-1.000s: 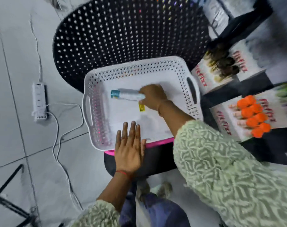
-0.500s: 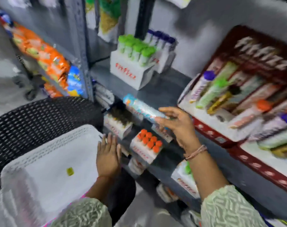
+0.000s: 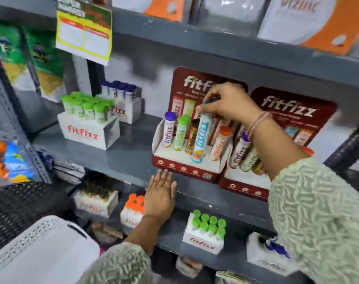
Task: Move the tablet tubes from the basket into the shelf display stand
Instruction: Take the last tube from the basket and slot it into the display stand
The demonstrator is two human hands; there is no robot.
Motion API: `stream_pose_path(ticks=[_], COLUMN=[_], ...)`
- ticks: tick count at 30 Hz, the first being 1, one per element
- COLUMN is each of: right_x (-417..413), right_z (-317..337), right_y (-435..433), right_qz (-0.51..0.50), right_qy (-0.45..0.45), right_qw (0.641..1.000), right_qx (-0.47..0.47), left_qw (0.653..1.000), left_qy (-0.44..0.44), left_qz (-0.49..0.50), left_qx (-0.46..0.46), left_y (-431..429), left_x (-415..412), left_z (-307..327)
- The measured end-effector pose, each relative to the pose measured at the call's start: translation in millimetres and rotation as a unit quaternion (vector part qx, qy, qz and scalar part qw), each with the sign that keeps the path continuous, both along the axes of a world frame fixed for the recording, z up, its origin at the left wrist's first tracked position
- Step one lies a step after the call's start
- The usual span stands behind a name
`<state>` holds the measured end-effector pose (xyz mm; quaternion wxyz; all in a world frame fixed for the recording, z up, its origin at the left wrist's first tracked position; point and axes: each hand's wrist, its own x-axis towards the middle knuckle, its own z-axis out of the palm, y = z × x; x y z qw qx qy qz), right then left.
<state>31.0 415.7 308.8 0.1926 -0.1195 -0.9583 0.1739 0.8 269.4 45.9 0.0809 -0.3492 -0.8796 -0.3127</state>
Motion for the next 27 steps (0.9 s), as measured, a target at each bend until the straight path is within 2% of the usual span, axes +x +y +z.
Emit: stream_pose_path(ticks=[2,6,11,18,21,25,27], right_x=[-2,-2,-12,-26,-29,-27,-18], right_z=[-6,-12,-22,-36,-47,-55,-53], right_y=[9,24,32,47,50,44,42], right_qz=[-0.019,-0.027,-0.030,-0.074,-0.086,-0.117,-0.124], right_qy=[-0.022,-0.075,-0.132,-0.110,-0.141,-0.170,-0.176], right_qw=[0.999,0.997,0.990,0.988,0.982,0.963,0.961], right_qx=[0.034,0.009,0.024,0.077,0.090,0.176,0.173], left_qw=[1.000,0.999,0.999,0.998,0.998,0.997,0.997], left_qy=[-0.014,-0.020,-0.034,-0.038,-0.038,-0.037,-0.033], left_qz=[-0.015,-0.013,-0.014,-0.031,-0.029,-0.030,-0.034], left_qx=[-0.021,-0.038,-0.025,-0.041,-0.044,-0.061,-0.057], left_y=[3,6,5,-1,0,-1,0], left_x=[2,0,3,1,2,2,4], left_z=[-5,-15,-9,-9,-8,-10,-7])
